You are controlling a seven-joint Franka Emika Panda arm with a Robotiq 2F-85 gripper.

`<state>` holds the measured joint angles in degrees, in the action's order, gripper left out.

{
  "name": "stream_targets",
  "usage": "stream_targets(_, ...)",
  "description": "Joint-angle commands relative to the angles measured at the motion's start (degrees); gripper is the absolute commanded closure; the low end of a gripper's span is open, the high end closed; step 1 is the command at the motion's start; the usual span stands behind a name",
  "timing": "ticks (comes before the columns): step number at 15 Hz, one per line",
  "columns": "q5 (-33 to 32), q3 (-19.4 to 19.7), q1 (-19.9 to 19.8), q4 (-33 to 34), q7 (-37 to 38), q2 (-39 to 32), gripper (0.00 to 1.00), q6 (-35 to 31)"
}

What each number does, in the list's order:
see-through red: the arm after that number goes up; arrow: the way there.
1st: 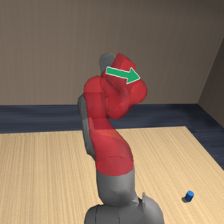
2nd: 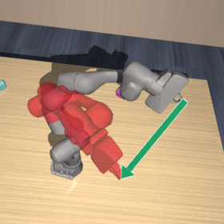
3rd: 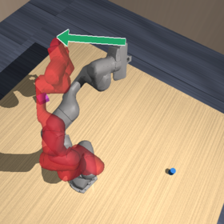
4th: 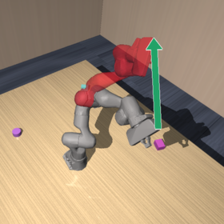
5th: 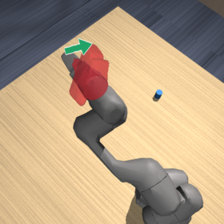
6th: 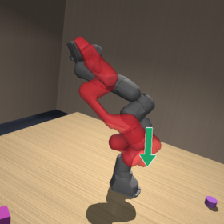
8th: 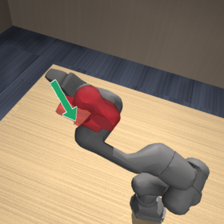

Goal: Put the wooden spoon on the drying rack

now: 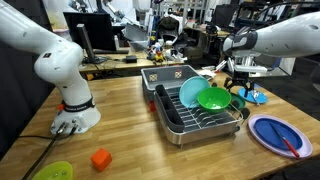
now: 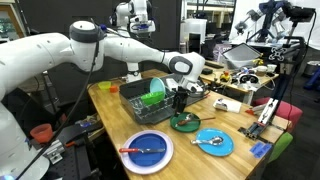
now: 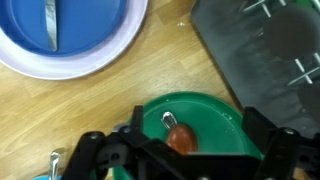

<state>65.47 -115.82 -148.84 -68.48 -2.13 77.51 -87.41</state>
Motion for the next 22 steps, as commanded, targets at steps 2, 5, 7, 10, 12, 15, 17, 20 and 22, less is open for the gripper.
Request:
stream_targets(2,7.95,3.63,0.01,0.68,0.51,4.2,0.0,-0.69)
stream_targets(5,11.64,6.18,-0.01,1.19,1.13,6.78,0.0,-1.96)
stream_targets(7,13.7,7.74,0.01,1.76,1.28,8.35,0.0,-2.78)
stream_targets(10,10.67,5.46,-0.56,1.76,2.51,6.64,0.0,-6.5)
stream_targets(12,10.45,5.54,-0.57,2.04,3.19,6.63,0.0,-7.77)
stream_targets(15,9.5,5.52,-0.56,2.47,4.63,6.63,0.0,-9.11)
stream_targets(17,8.34,5.13,-0.61,2.6,5.57,6.63,0.0,-9.49)
stream_targets(20,8.32,5.23,-0.52,2.17,7.75,6.67,0.0,-8.43)
stream_targets(22,9.27,5.75,0.14,1.43,6.74,6.78,0.0,-8.56)
